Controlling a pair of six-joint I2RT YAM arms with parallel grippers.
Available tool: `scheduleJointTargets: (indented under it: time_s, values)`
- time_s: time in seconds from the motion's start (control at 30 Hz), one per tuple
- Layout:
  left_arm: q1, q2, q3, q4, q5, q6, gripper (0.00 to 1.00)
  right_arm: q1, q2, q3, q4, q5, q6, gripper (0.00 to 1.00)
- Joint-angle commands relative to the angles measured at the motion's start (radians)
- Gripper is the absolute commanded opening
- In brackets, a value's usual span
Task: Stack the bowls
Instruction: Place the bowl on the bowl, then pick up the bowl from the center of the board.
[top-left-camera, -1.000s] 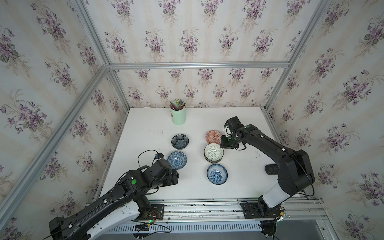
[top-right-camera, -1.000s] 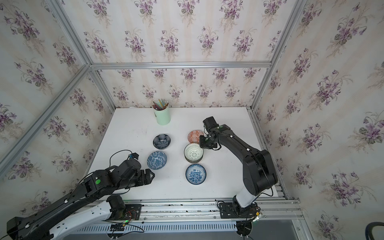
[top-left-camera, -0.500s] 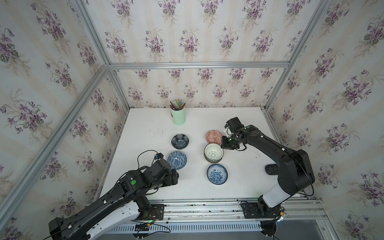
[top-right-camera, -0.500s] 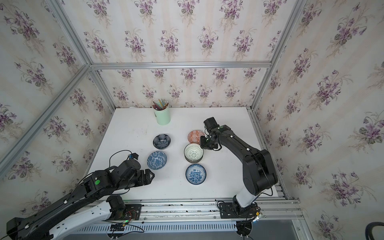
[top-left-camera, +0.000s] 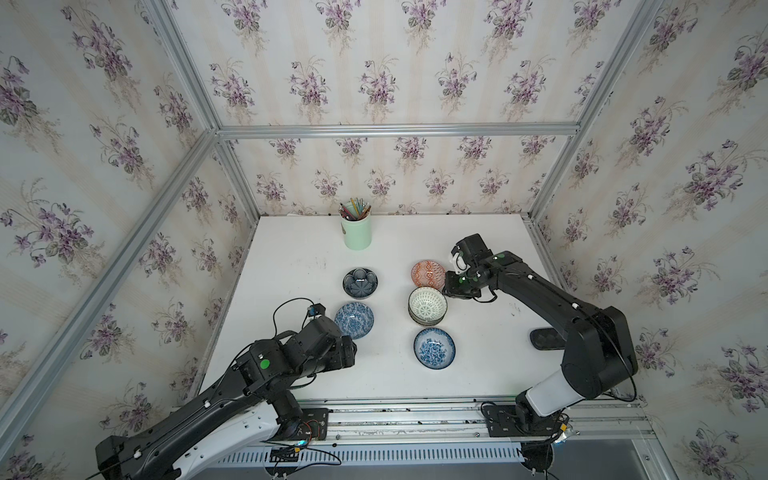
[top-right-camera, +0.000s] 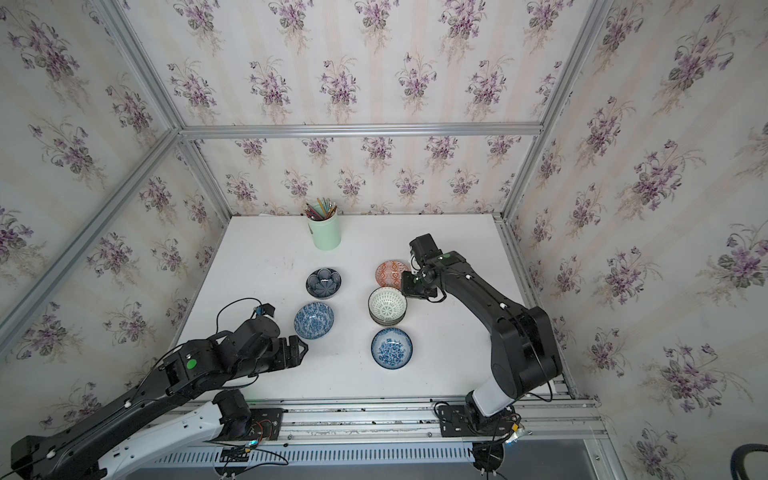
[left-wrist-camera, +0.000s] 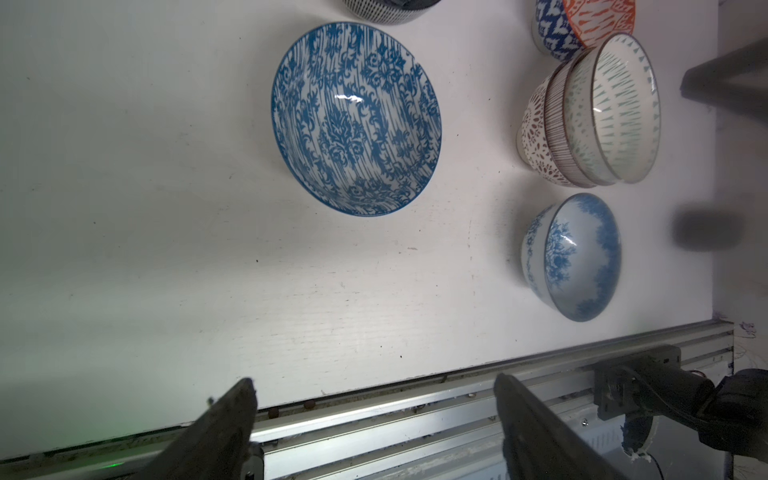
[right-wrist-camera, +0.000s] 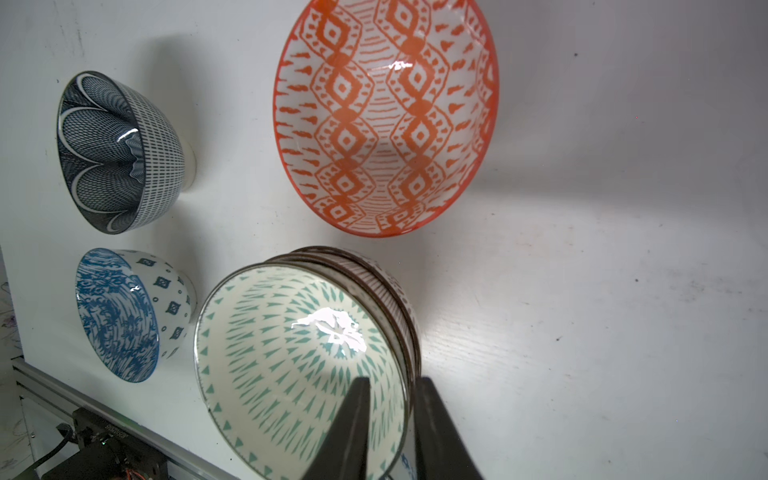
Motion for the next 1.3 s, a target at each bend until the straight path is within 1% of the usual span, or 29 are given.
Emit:
scheduleJointTargets:
  time_s: [0.0, 0.07, 0.17, 0.23, 0.33, 0.43, 0.63, 0.77, 0.9, 0.97, 1.0, 1.07, 1.13, 1.17, 1.27]
  values:
    - [0.044, 0.036, 0.047, -0.007, -0.033, 0.058, 0.90, 0.001, -0.026, 0.002, -0.004, -0.007, 0.000, 0.26]
    - [0.123, 0.080, 0.095, 0.010, 0.019, 0.125, 0.88, 0.000, -0.045, -0.006, -0.001, -0.008, 0.003, 0.27]
    - [0.291, 0.171, 0.152, 0.049, 0.140, 0.229, 0.84, 0.001, -0.072, -0.022, -0.003, -0.010, 0.006, 0.27]
    - [0.373, 0.243, 0.188, 0.081, 0.190, 0.278, 0.81, 0.001, -0.093, -0.032, -0.005, -0.011, 0.007, 0.27]
    - [0.466, 0.357, 0.235, 0.124, 0.229, 0.331, 0.78, 0.001, -0.124, -0.051, -0.006, -0.008, 0.009, 0.27]
    - [0.525, 0.471, 0.274, 0.167, 0.273, 0.362, 0.74, 0.001, -0.154, -0.065, -0.007, -0.006, 0.012, 0.28]
    - [0.591, 0.646, 0.338, 0.235, 0.302, 0.400, 0.67, 0.002, -0.179, -0.078, -0.012, -0.009, 0.015, 0.28]
    - [0.623, 0.774, 0.369, 0.241, 0.366, 0.441, 0.64, 0.001, -0.189, -0.084, -0.011, -0.012, 0.015, 0.28]
    - [0.631, 0.831, 0.359, 0.273, 0.368, 0.454, 0.56, 0.001, -0.191, -0.091, -0.006, -0.015, 0.016, 0.28]
    - [0.632, 0.848, 0.350, 0.288, 0.361, 0.455, 0.56, 0.002, -0.192, -0.098, -0.005, -0.017, 0.016, 0.28]
    - [0.633, 0.854, 0.347, 0.295, 0.361, 0.456, 0.52, 0.001, -0.192, -0.100, -0.002, -0.017, 0.016, 0.29]
    - [0.634, 0.876, 0.344, 0.312, 0.363, 0.458, 0.49, 0.002, -0.192, -0.104, -0.001, -0.019, 0.016, 0.29]
    - [0.635, 0.898, 0.346, 0.324, 0.360, 0.458, 0.43, 0.002, -0.192, -0.108, 0.000, -0.020, 0.016, 0.29]
    - [0.635, 0.907, 0.347, 0.331, 0.353, 0.456, 0.38, 0.002, -0.193, -0.110, 0.000, -0.019, 0.016, 0.29]
    - [0.635, 0.931, 0.358, 0.346, 0.338, 0.452, 0.32, 0.001, -0.196, -0.115, 0.000, -0.018, 0.016, 0.29]
